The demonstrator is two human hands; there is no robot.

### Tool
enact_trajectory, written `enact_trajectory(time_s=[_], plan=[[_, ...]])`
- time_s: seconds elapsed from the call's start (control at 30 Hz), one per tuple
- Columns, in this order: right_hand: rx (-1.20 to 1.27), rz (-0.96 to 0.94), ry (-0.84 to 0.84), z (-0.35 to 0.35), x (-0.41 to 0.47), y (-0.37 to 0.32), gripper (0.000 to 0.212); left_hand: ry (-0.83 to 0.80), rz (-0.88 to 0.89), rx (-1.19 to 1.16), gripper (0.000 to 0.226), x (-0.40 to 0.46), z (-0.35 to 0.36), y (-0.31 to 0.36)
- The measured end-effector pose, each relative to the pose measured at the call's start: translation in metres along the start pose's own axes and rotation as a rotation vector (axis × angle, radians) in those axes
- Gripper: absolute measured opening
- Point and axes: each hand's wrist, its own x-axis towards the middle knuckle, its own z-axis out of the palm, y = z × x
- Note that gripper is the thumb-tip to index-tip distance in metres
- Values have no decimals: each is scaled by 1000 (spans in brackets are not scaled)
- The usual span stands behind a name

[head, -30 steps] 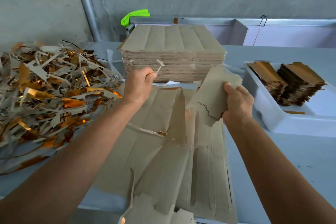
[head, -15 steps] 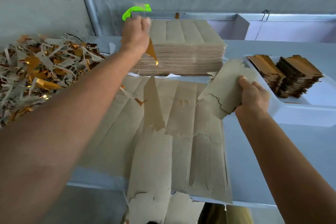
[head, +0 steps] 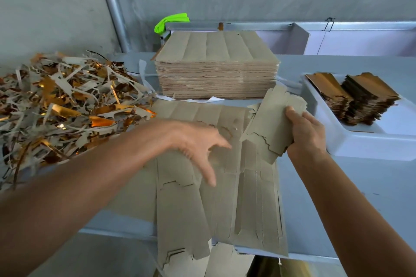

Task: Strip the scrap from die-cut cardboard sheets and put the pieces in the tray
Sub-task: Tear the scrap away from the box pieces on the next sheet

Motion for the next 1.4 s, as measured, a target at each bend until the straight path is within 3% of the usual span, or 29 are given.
enact_trajectory(time_s=[0.1, 0.2, 0.3, 0.4, 0.5, 0.57, 0.67, 0.73, 1.07, 1.17, 1.27, 1.4], plan=[[20, 15, -27, -5, 0, 1, 28, -179, 13, 110, 128, -23, 43, 13], [23, 21, -31, -8, 0, 3, 30, -167, -22, 127, 130, -41, 81, 12], [30, 26, -26, -9, -3, 3, 26, -50, -27, 124, 113, -48, 95, 7], [41, 34, -28, -9, -8, 6, 24, -6, -23, 84, 65, -51, 97, 3], [40, 40, -34, -11, -16, 7, 18, 42, 56, 77, 38, -55, 102, 0], [45, 39, -33, -12, -21, 6, 15, 109, 68, -2, 41, -57, 105, -1], [64, 36, -39, -15, -28, 6, 19, 53, 61, -53, 87, -58, 105, 0], [75, 33, -44, -17, -33, 6, 20, 26, 45, 6, 97, -56, 100, 4], [92, -2, -72, -47, -61, 0, 24, 45, -113, 119, 47, -62, 100, 14], [87, 12, -75, -58, -73, 2, 15, 32, -143, 96, 39, -70, 101, 22], [107, 18, -66, -67, -81, 1, 32, 7, -124, 128, 31, -77, 94, 33], [144, 29, -58, -73, -82, -2, 7, -41, -140, 43, 31, -96, 72, 43]])
